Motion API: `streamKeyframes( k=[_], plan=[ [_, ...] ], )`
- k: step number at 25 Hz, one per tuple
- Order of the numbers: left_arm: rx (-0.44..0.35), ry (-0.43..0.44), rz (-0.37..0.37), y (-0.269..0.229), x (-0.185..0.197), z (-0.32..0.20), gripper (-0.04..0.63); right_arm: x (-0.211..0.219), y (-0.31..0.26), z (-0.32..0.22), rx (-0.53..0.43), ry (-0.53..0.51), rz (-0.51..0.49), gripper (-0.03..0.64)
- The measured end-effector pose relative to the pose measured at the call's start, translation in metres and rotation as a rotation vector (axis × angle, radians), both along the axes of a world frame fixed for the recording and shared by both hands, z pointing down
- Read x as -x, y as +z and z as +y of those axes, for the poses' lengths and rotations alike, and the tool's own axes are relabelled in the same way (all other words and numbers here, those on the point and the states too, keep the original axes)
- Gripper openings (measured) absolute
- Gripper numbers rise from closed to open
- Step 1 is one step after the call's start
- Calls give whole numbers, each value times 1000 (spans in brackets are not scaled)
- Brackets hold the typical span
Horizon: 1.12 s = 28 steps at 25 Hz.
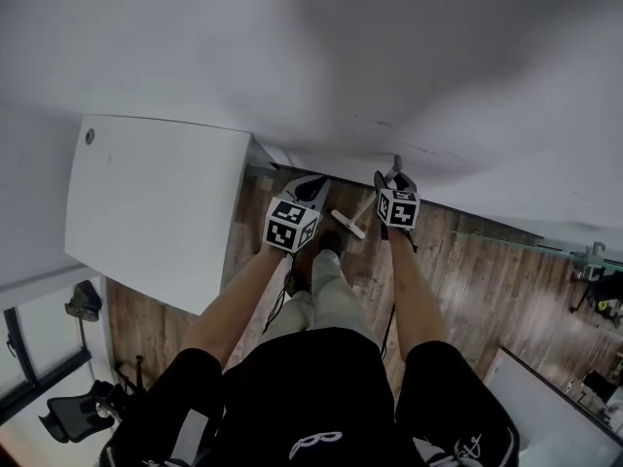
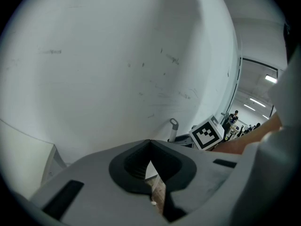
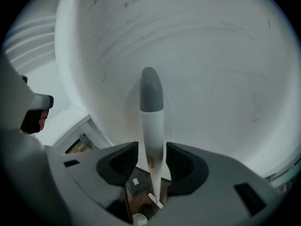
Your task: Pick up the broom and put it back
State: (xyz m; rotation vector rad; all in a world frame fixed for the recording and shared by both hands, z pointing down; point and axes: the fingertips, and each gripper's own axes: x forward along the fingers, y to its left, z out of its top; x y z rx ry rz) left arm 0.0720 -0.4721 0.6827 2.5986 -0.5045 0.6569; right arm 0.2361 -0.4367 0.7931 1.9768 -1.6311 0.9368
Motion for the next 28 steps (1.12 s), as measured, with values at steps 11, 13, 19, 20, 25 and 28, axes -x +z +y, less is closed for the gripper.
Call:
streamKeyframes(
  k=[11,13,19,20,25,28],
  plan=[
    [14,-13,4,3,9,5,17,3,-1,12,4,10,18,117],
    [17,-22,6,2,14,7,17,8,-3,16,0,13,24,117],
    [7,-25,6,-4,29,17,17,20,-8,36,-4,27,38,115],
    [5,-25,7,-6,31,20,17,22,-10,40,-3,29,42,116],
    [-4,-25,10,-11,43,35,17,37,-15,62,-5,24,58,115],
    [-18,-12,15,-18,49,47,17,45,-19,78,-7,29,60,115]
  ],
)
